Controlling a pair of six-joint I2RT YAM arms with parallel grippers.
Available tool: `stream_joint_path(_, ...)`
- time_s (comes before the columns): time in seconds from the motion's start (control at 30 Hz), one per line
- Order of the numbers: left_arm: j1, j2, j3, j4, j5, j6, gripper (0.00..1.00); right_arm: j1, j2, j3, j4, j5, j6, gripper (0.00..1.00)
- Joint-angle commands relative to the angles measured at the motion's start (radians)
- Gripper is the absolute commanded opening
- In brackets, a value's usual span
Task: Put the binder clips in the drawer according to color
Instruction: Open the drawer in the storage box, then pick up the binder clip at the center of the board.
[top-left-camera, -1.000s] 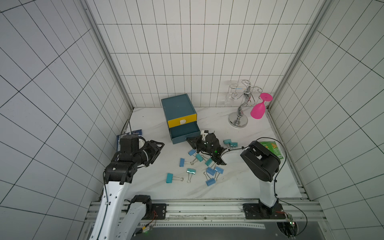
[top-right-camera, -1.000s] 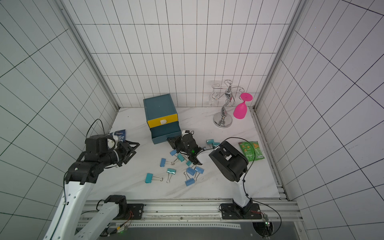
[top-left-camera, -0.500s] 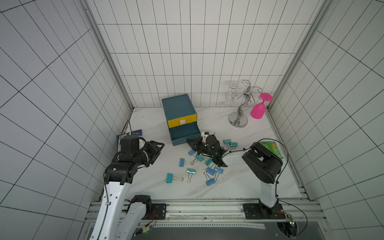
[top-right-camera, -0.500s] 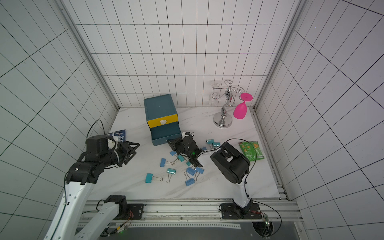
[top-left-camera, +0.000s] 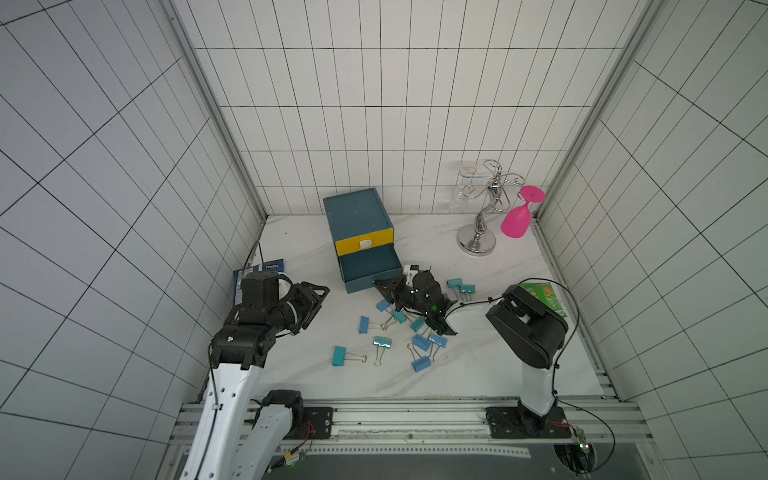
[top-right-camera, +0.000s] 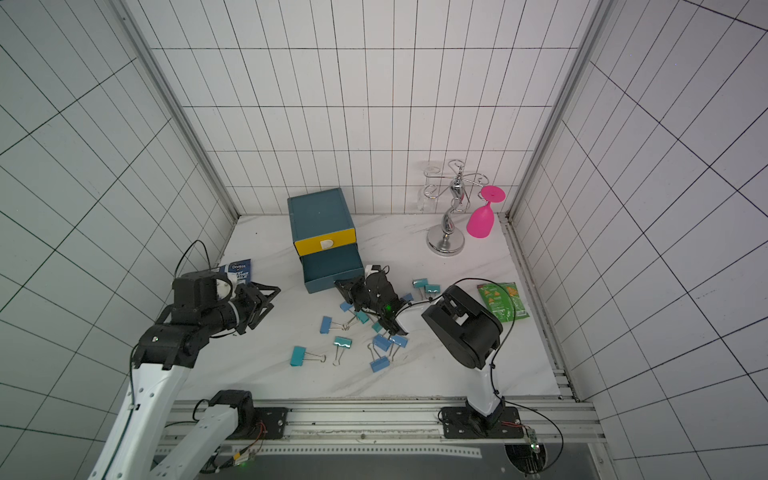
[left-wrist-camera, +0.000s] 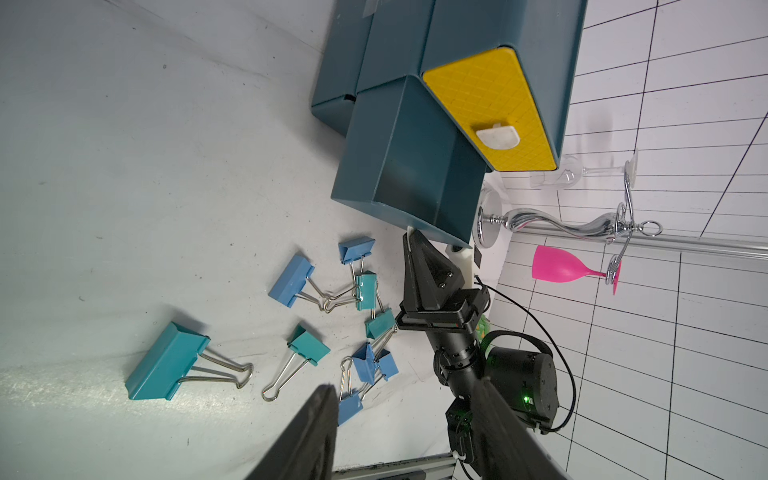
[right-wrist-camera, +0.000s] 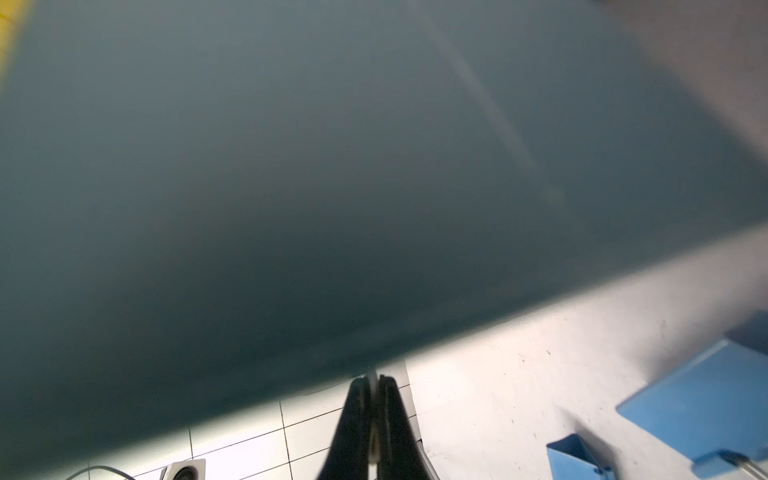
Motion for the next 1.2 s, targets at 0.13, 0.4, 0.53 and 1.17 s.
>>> stream_joint_path(0.13,0.003,-0.013,-0.006,0.027,0.007,0.000,0.56,0.009,-0.085,-0.048,-0.128,0.004,-0.049,0.35)
stream_joint_path(0.4,0.003,-0.005,0.005,0.034,-0.001,0.004,0.55,-0.003,-0.214,-0.098,-0.302,-0.029,-0.146,0.51)
stream_joint_path(0.53,0.003,0.022,0.039,-0.005,-0.023,0.049,0.56,-0.016,-0.340,-0.061,-0.614,-0.038,-0.307,0.56)
stream_joint_path(1.17,-0.461,0.154,0.045,-0.028,-0.318,0.022,0.56,-0.054,-0.643,0.057,-1.636,0.316,-0.819,0.66)
